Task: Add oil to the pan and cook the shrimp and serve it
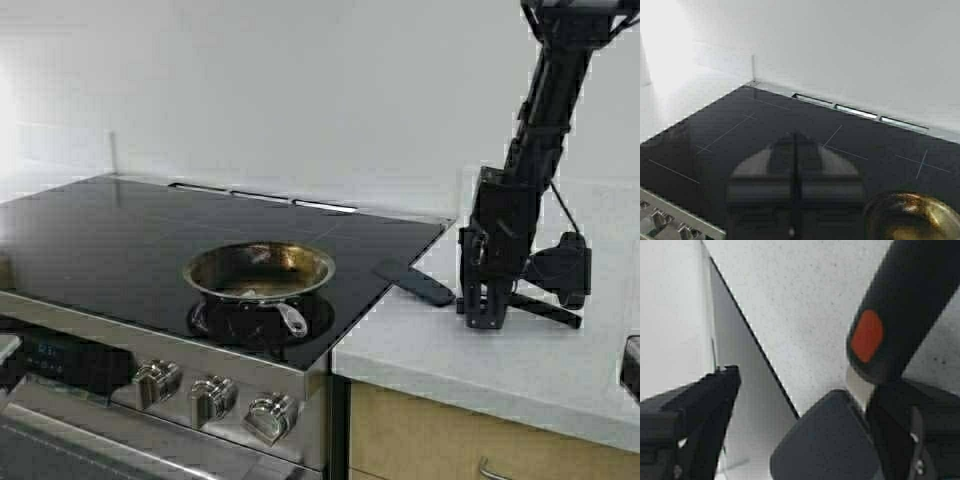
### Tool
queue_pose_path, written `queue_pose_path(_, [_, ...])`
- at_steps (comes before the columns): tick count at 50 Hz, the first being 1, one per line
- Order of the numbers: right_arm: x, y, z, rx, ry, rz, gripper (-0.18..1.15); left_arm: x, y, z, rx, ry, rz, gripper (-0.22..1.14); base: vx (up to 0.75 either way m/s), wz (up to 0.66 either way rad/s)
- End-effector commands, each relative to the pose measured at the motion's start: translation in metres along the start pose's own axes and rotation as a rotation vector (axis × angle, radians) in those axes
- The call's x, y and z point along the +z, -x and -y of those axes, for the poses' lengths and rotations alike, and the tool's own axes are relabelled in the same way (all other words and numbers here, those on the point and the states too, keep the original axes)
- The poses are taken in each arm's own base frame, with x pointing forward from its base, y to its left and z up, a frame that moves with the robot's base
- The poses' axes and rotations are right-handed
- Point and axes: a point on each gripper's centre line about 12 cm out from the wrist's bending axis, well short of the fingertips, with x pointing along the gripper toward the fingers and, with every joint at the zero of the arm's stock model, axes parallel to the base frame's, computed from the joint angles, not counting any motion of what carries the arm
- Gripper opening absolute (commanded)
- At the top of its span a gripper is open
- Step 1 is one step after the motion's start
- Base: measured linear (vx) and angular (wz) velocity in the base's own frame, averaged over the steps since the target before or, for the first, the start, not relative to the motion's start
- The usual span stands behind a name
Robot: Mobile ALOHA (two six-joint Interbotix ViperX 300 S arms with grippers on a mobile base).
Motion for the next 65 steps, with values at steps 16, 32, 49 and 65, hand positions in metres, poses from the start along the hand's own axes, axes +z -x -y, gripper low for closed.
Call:
queue_pose_path(16, [0.0, 0.01, 0.014, -0.138, 0.016, -0.014, -0.03, 0.004, -0.001, 0.0, 0.0, 0.003, 0.009, 0.03, 0.0, 0.0])
queue_pose_path(32, [-0.002, 0.033, -0.022, -0.095, 0.057, -0.043, 0.08, 0.005, -0.002, 0.0, 0.0, 0.003, 0.009, 0.03, 0.0, 0.0])
queue_pose_path(49, [-0.015, 0.074, -0.063, -0.021, 0.11, -0.113, 0.07, 0.003, -0.001, 0.0, 0.0, 0.006, -0.005, 0.03, 0.0, 0.0])
queue_pose_path(65, [-0.037, 0.133, -0.121, 0.165, 0.186, -0.186, 0.07, 0.005, -0.001, 0.0, 0.001, 0.046, -0.008, 0.04, 0.0, 0.0])
